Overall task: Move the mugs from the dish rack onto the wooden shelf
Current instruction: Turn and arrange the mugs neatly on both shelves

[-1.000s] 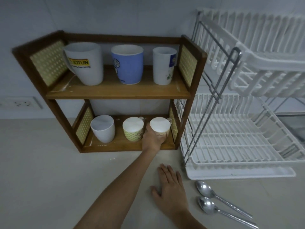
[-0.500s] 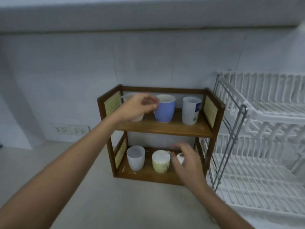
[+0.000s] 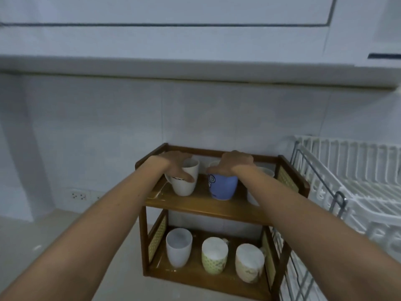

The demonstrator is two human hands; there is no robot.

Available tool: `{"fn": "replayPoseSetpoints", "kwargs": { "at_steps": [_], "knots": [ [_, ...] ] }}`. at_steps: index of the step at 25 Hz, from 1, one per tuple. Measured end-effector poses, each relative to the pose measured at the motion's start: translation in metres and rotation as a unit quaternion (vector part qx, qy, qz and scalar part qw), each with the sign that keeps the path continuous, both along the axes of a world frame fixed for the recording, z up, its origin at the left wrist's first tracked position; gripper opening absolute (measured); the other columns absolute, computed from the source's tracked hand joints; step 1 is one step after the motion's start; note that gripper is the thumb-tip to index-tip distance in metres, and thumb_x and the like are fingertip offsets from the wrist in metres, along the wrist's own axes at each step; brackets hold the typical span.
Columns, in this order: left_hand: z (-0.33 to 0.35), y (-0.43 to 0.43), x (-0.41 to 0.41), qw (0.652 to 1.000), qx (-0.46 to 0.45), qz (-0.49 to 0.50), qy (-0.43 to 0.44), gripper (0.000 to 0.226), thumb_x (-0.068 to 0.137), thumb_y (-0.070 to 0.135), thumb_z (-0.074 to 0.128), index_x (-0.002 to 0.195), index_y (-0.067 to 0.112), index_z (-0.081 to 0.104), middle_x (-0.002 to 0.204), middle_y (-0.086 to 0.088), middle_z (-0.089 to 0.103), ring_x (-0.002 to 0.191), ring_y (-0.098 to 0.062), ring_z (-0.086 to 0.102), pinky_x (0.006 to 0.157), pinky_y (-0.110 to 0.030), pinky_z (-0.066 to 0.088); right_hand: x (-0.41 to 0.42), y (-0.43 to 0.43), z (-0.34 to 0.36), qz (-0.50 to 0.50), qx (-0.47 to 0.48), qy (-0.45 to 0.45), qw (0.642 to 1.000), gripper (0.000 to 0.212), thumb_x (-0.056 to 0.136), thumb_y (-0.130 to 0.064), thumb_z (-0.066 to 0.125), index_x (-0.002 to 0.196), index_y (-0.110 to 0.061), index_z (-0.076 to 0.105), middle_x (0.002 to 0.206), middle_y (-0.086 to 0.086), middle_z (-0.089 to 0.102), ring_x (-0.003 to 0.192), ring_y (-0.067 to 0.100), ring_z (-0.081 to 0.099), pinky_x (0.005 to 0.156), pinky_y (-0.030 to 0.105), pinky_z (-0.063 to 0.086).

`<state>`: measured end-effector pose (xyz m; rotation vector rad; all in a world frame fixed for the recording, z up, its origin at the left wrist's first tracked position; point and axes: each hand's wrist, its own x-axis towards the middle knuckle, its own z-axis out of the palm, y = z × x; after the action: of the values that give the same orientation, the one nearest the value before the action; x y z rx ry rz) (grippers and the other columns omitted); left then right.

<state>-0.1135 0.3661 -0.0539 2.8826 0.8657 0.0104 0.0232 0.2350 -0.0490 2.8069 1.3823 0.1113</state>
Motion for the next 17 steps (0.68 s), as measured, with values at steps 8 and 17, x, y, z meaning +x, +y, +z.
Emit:
{"fn": "replayPoseSetpoints", "kwargs": {
  "at_steps": [8,17],
  "knots": [
    [-0.005,0.019,-0.002,1.0,-0.006,0.016,0.0,0.096,0.074,0.069,0.061,0.15,0.029,0.018,0.157,-0.001,0.025,0.139,-0.025,0.03,0.111,-0.041,0.031,0.021,0.006,0.011,0.148,-0.024,0.107,0.983,0.08,0.073,-0.047,0.071,0.139,-0.012,0.042,0.147,0.006,0.044,0.128,0.026,0.046,0.101,0.037,0.043],
    [0.003,0.027,-0.004,0.998,0.046,0.03,0.001,0.087,0.079,0.064,0.057,0.147,0.015,0.03,0.152,-0.006,0.035,0.134,-0.026,0.037,0.106,-0.04,0.036,0.03,0.005,0.01,0.184,-0.04,0.135,0.973,0.082,0.077,-0.038,0.072,0.146,-0.02,0.031,0.152,0.003,0.035,0.133,0.024,0.04,0.105,0.035,0.038]
  ]
}}
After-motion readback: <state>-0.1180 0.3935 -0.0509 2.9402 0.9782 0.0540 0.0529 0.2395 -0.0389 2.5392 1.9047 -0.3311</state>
